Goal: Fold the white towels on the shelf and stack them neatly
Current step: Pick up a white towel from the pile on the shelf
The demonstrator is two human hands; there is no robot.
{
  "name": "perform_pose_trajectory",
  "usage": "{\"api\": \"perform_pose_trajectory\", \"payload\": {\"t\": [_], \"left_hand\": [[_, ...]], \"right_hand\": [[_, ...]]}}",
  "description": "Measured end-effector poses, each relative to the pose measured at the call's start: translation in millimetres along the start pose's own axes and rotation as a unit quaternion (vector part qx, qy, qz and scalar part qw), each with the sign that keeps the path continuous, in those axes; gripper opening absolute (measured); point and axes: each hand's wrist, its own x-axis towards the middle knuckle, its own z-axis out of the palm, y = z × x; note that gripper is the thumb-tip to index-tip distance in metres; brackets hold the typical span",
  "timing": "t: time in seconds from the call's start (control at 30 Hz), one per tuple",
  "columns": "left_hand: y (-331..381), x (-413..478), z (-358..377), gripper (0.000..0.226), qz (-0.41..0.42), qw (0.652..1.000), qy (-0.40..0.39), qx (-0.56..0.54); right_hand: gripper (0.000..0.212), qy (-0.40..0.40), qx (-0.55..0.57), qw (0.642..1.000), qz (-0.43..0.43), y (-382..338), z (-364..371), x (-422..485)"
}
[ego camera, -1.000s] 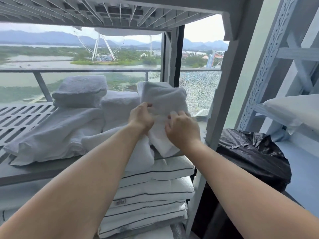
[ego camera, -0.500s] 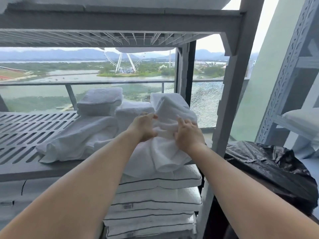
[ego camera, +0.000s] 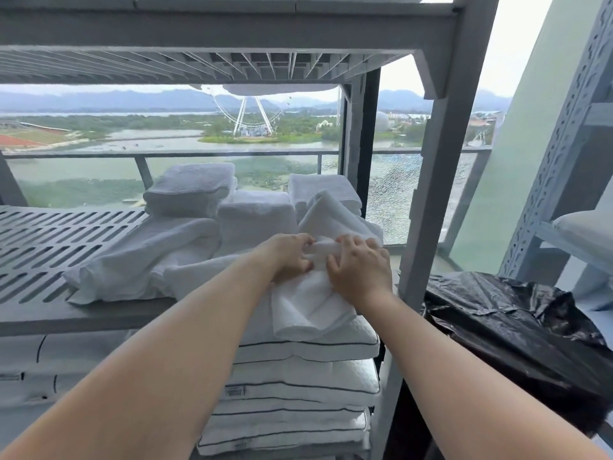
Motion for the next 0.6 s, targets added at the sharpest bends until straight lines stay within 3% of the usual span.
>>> {"api": "perform_pose_trajectory", "payload": {"t": [0.2, 0.47, 0.6], "left_hand": [[-15.4, -13.1, -5.0, 0.049, -0.019, 0.999, 0.042, -0.008], [-72.2, -56.9, -14.2, 0.053, -0.128, 0.983, 0.067, 0.117], [-108.6, -86.6, -27.7, 0.051, -0.169, 0.970, 0.104, 0.143]], "right_hand": [[0.038, 0.046, -0.051, 0.995, -0.066, -10.7, -5.3, 7.4], [0.042, 0.011, 0.050, 0.980, -0.195, -86.8, 12.8, 5.0], [0.037, -0.005, 0.099, 0.972, -0.215, -132.0, 20.3, 1.3]]}}
